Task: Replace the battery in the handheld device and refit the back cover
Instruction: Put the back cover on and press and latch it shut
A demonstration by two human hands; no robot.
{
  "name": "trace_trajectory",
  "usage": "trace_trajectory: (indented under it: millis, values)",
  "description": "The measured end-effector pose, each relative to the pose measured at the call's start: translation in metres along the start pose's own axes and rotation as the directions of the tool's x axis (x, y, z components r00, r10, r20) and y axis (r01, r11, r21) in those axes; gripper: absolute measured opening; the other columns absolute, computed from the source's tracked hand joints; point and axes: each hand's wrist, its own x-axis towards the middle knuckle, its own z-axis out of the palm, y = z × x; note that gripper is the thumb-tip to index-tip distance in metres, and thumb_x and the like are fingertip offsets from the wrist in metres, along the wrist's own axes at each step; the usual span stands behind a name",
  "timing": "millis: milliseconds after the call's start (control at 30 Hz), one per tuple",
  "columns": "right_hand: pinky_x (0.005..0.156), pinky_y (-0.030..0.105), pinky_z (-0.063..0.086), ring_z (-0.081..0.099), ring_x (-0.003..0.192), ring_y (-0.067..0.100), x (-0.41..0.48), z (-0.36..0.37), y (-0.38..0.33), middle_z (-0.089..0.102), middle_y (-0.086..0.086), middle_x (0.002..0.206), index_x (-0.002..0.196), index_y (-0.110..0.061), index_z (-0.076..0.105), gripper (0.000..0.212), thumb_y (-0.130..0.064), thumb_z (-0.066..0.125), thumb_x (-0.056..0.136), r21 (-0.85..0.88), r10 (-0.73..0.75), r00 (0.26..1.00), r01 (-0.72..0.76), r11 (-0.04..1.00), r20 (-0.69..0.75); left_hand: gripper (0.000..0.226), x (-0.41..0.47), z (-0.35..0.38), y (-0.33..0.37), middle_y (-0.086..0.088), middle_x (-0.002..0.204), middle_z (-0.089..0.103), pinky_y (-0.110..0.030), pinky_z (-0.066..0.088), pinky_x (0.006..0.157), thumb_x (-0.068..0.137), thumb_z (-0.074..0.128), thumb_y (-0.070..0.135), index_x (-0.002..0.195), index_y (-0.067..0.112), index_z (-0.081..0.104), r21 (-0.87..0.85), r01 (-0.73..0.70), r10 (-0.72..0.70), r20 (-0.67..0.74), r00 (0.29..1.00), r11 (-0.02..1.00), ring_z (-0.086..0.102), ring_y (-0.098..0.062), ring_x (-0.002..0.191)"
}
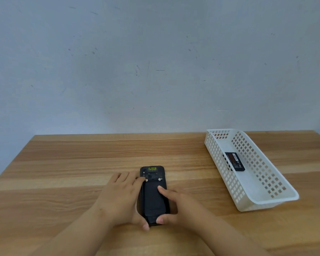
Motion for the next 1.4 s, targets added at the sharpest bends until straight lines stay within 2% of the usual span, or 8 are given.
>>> trace_trajectory:
  millis: [233,467,567,667,767,833,1100,1400]
  values:
    - [0.104,0.02,0.025,0.033,0.133,0.009,-0.001,0.0,-0.001,0.035,-0.011,0.147,0.144,-0.038,0.022,0.085,-0.044,0.071,0.075,-0.002,-0.013,1.0,0.013,1.0,-0.013,0.122,0.0,0.004,-0.002,0.003,0.13,0.042,-0.035,0.027,0.104,0.03,0.047,0.088,0.132,0.022,0.036,-0.026,-0.007,0.008,0.039,0.999,1.0,0.041,-0.02,0.12]
    - [0.109,0.024,0.026,0.033,0.134,0.008,-0.001,-0.001,0.001,0.036,-0.011,0.147,0.143,-0.04,0.023,0.086,-0.046,0.072,0.073,0.015,-0.02,1.0,0.02,1.0,-0.014,0.123,-0.011,0.012,-0.004,0.009,0.147,0.021,-0.03,0.01,0.111,0.039,0.043,0.087,0.142,0.027,0.011,-0.156,0.04,-0.03,0.067,0.997,0.987,0.019,-0.011,0.134]
    - [0.112,0.026,0.024,0.028,0.136,0.006,-0.004,-0.006,0.005,0.031,-0.014,0.15,0.142,-0.043,0.02,0.091,-0.045,0.074,0.07,0.033,-0.027,0.999,0.026,0.999,0.028,0.137,-0.023,0.021,-0.003,0.012,0.153,0.002,-0.029,-0.001,0.112,0.032,0.033,0.094,0.143,0.025,-0.008,-0.294,0.106,-0.071,0.126,0.989,0.95,0.0,-0.006,0.139]
    - [0.116,0.026,0.019,0.021,0.142,0.006,-0.005,-0.012,0.009,0.022,-0.011,0.155,0.145,-0.036,0.013,0.1,-0.039,0.078,0.069,0.097,-0.019,0.999,0.015,0.995,0.044,0.13,-0.031,0.031,-0.002,0.015,0.142,-0.021,-0.029,-0.012,0.111,0.029,0.018,0.096,0.128,0.026,-0.029,-0.362,0.124,-0.056,0.193,0.98,0.924,-0.022,-0.001,0.131]
    - [0.117,0.026,0.008,0.002,0.145,0.009,-0.005,-0.013,0.011,-0.005,-0.009,0.158,0.148,-0.023,-0.001,0.112,-0.043,0.076,0.069,0.014,0.019,0.999,-0.02,1.0,0.051,0.126,-0.035,0.037,0.001,0.017,0.139,-0.024,-0.032,-0.013,0.112,0.028,0.016,0.096,0.127,0.03,-0.027,-0.407,0.149,-0.071,0.202,0.977,0.901,-0.024,-0.002,0.131]
    - [0.118,0.027,0.005,-0.004,0.145,0.009,-0.005,-0.011,0.011,-0.012,-0.01,0.157,0.148,-0.024,-0.004,0.114,-0.045,0.076,0.069,-0.019,0.023,0.998,-0.022,1.0,0.061,0.126,-0.035,0.041,0.004,0.019,0.14,-0.022,-0.033,-0.014,0.112,0.026,0.01,0.097,0.128,0.033,-0.026,-0.416,0.161,-0.088,0.189,0.978,0.895,-0.024,-0.003,0.132]
    - [0.116,0.023,0.005,0.0,0.144,0.005,-0.006,-0.005,0.01,-0.004,-0.01,0.158,0.148,-0.027,0.002,0.103,-0.041,0.073,0.074,-0.008,0.011,0.999,-0.011,1.0,0.041,0.12,-0.036,0.042,0.008,0.023,0.139,-0.018,-0.033,-0.014,0.11,0.027,-0.006,0.097,0.128,0.034,-0.023,-0.416,0.176,-0.119,0.16,0.98,0.892,-0.024,-0.003,0.131]
    - [0.117,0.025,0.004,0.0,0.145,0.007,-0.006,-0.007,0.006,-0.001,-0.007,0.159,0.148,-0.026,0.002,0.099,-0.038,0.07,0.077,-0.037,0.029,0.998,-0.027,0.999,0.056,0.121,-0.036,0.042,0.01,0.021,0.138,-0.021,-0.034,-0.012,0.11,0.025,-0.011,0.096,0.127,0.032,-0.024,-0.385,0.184,-0.125,0.174,0.977,0.904,-0.025,-0.005,0.13]
